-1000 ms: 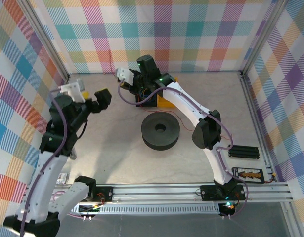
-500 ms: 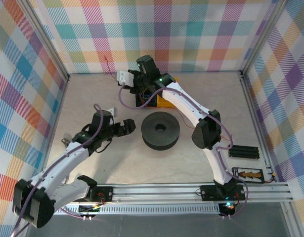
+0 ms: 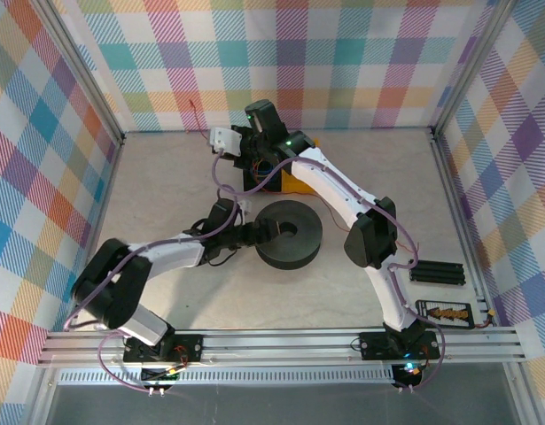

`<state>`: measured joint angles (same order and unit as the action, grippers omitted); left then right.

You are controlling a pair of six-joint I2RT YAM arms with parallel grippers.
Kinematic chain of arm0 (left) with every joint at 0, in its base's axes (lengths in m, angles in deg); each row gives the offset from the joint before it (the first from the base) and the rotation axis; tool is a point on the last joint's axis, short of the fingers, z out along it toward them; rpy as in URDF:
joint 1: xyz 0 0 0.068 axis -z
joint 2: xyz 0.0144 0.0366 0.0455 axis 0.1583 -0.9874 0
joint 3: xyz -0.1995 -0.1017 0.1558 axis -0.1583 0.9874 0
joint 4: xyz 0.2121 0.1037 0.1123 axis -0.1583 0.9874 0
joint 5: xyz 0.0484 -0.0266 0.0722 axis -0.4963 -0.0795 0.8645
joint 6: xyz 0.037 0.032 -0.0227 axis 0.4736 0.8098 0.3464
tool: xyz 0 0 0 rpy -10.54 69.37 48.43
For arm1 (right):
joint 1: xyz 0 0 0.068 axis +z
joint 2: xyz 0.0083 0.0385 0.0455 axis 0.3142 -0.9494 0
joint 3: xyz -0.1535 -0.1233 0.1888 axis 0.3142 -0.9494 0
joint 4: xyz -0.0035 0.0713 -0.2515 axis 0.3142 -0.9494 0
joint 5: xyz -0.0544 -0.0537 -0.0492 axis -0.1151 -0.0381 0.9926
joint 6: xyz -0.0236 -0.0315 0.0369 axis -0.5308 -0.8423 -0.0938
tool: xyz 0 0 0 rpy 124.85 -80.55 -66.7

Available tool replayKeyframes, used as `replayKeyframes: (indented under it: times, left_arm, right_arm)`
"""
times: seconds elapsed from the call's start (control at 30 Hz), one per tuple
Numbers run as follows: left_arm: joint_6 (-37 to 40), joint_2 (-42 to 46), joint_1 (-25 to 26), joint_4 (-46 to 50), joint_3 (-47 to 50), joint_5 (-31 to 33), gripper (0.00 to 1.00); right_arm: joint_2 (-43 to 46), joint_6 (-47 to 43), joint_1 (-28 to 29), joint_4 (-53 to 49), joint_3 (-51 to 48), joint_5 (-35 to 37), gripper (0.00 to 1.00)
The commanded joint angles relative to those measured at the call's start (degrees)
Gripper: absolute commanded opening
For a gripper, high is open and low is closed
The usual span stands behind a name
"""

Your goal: Wrap the cables

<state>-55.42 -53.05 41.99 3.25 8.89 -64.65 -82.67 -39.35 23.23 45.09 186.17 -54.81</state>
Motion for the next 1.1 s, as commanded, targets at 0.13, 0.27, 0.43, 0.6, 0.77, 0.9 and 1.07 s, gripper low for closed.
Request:
replayKeyframes:
  times: [0.13,0.27,0.43,0.6,0.77,0.9,1.07]
  left_arm:
    - [-5.0,-6.3,0.7,-14.3,-3.0,-4.3,0.84]
    - [-4.6,-4.4,0.5,-9.6,-2.4,-1.9,0.57]
    - [-2.3,-0.4,-0.2,0.2,-2.6,-1.5,0.16]
    - [7.4,7.4,-0.2,23.7,-9.5,4.8,0.0]
    - [17.4,14.1,-0.1,46.7,-19.7,15.9,0.0]
    - [21.6,13.8,0.3,55.3,-26.7,23.0,0.0]
    - [21.7,10.0,1.1,57.9,-31.6,28.9,0.0]
  right_arm:
    - [2.9,0.5,-0.3,-0.8,-0.6,0.9,0.0]
    - [3.2,1.5,-0.6,-0.7,-0.5,1.8,0.0]
    - [4.5,3.3,-0.7,-1.9,-0.4,1.3,0.0]
    - [6.5,4.3,-0.7,-3.1,-0.6,1.9,0.0]
    - [7.8,5.7,-0.7,-2.7,-1.0,5.3,0.0]
    - [8.5,5.9,-0.9,-2.1,-2.3,7.0,0.0]
    - [9.4,6.5,-1.6,-1.4,-4.8,8.1,0.0]
